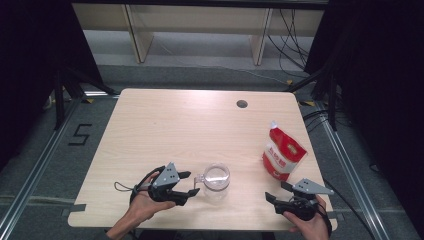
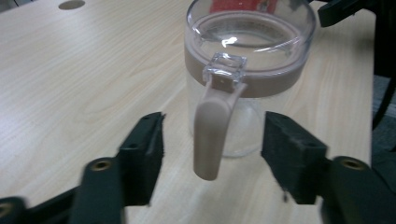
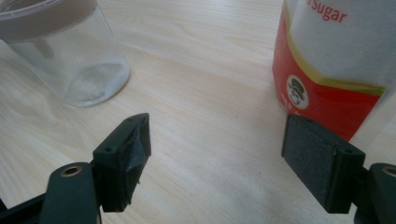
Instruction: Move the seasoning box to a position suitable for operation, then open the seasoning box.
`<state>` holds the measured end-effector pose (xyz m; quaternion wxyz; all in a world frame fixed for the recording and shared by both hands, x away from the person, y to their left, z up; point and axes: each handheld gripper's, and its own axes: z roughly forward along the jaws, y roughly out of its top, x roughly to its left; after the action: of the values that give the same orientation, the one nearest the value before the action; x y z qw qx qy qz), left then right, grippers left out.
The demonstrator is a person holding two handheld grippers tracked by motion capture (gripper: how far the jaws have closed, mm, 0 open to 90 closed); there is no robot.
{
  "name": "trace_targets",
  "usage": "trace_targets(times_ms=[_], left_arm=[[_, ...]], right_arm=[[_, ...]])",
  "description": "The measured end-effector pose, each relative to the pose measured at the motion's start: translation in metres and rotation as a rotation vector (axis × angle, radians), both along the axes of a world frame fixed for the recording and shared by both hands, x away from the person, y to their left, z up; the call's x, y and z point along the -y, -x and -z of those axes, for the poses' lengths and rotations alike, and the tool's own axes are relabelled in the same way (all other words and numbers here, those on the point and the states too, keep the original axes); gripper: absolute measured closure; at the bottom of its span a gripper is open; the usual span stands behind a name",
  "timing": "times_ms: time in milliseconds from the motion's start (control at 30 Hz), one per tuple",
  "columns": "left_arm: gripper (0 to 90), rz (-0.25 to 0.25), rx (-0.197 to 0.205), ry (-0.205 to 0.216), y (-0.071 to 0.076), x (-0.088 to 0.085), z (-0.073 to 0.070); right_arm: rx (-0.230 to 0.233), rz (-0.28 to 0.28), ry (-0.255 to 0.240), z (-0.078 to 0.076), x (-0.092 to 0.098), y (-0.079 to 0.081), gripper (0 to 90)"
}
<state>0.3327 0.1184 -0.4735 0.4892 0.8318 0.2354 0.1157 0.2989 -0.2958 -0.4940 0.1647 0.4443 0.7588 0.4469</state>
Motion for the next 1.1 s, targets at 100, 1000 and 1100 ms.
trace_targets(times_ms=[100,1000,1100], left_arm=[[28.0,-0.026,-0.030,0.028,0.005,-0.002,-0.002],[70.5,-0.054,0.004,0.166,0.006,0.002,-0.031],[77.4,-0.057,0.014,0.161,0.003,0.006,-0.034]], right_arm=[[-0.003,-0.005,0.001,0.000,0.000,0.000,24.7],[0.013,-0.014,0.010,-0.001,-0.004,0.001,24.7],[0.003,-0.007,0.002,-0.002,-0.005,0.002,24.7]])
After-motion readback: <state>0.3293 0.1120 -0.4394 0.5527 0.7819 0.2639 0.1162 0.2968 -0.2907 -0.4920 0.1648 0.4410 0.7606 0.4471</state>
